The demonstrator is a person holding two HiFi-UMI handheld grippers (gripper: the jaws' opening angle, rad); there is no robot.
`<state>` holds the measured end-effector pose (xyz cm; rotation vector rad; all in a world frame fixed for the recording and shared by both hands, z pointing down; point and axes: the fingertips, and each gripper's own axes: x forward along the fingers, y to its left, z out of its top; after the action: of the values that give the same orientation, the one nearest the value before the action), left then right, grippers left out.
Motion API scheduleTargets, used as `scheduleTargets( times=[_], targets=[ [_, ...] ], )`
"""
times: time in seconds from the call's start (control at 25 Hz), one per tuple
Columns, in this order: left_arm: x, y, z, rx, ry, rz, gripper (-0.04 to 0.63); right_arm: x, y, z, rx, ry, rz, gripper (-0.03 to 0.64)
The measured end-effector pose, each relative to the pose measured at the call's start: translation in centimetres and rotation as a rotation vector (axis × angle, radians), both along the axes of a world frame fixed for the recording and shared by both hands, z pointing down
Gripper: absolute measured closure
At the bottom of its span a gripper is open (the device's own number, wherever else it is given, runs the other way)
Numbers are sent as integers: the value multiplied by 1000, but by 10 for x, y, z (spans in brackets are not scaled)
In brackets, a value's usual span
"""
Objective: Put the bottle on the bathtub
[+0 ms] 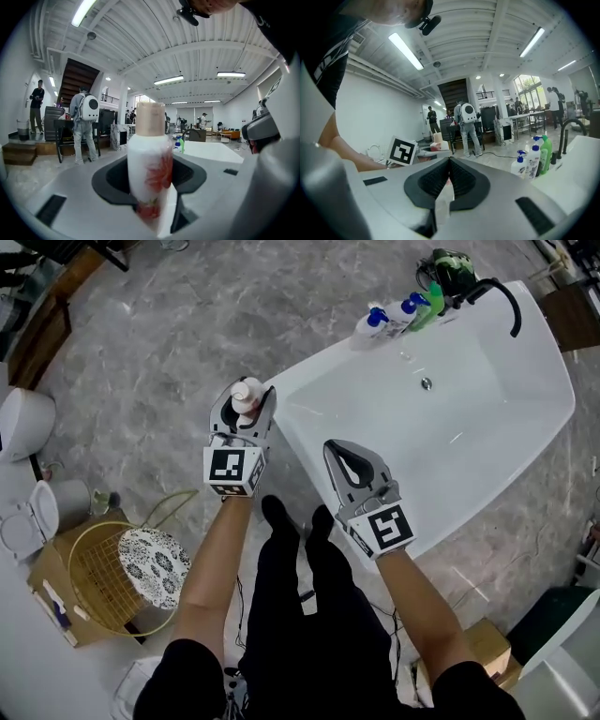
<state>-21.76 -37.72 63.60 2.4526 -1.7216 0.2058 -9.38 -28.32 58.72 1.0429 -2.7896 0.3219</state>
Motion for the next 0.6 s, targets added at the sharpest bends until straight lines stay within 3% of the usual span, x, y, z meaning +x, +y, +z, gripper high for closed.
scheduleTargets(
  times=[0.4, 0.6],
  targets=[
    [-9, -48, 115, -28, -19, 1, 379, -32, -11, 79, -59, 20, -26, 604],
    [-10, -54, 141, -44, -8, -6, 379, -41, -16, 94, -73, 40, -39, 604]
  ],
)
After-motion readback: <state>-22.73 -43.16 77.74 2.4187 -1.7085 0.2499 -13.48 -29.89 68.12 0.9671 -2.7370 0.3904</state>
